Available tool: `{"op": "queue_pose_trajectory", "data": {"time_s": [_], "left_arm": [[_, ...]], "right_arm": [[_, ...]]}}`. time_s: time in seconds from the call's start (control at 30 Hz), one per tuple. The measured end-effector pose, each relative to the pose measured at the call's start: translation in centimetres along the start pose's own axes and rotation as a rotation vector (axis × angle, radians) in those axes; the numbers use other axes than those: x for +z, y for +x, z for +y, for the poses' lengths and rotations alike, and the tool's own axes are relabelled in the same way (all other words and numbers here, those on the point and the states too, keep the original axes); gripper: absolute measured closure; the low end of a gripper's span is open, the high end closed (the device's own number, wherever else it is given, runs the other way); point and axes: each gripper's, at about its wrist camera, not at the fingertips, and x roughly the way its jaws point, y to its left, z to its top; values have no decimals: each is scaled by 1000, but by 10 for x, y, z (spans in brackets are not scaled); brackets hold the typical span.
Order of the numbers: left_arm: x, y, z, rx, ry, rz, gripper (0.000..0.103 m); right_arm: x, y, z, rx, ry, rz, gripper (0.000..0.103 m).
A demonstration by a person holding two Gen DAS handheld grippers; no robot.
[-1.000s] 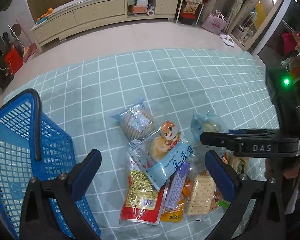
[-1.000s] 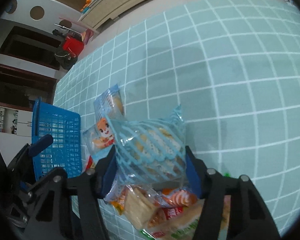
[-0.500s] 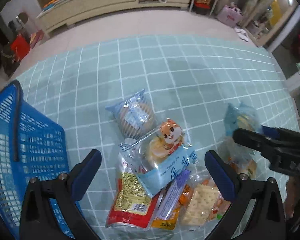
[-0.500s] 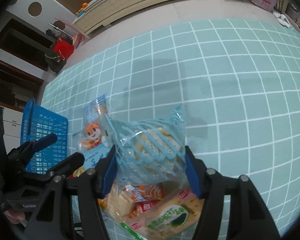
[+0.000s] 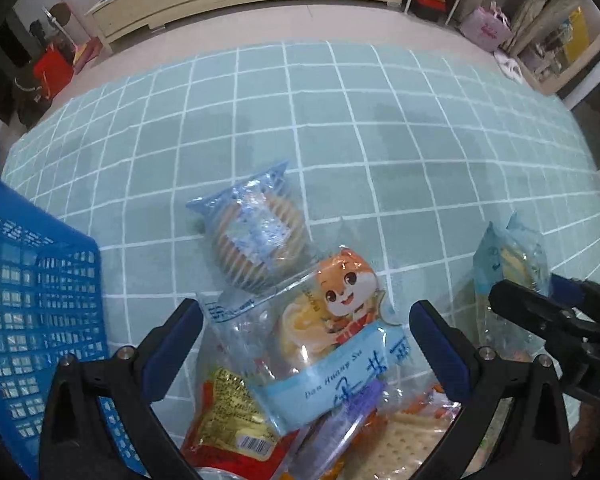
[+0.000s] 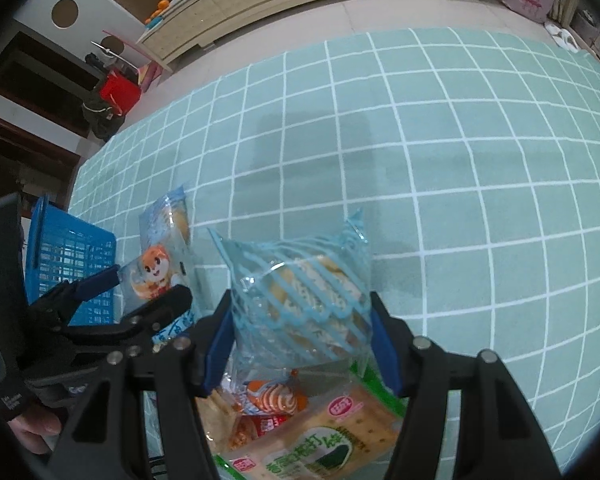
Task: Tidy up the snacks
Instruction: 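Lift the fox bread bag with the right tool toward the blue basket, then lower the fox bread bag into the basket and open the right tool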
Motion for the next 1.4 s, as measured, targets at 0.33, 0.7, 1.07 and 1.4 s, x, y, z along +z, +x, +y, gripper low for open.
{"op": "queue_pose_trajectory", "data": {"time_s": [0.33,0.7,1.07,1.4], "left_arm": [[-10,2,-10,-49,28,-30,28],[-26,-44,-13,-109,83,-97,34],[-50,-129,14,-143,108,-227,34],[-89,-193,57,-163,119,-339,34]], "right_arm": [[-4,5,-7,2,16,8,37],[-18,-25,16,-4,7,-18,37],[-36,-87,66,-19,-43,-103,37],[-59,-123,133,6,-102,-155,37]]}}
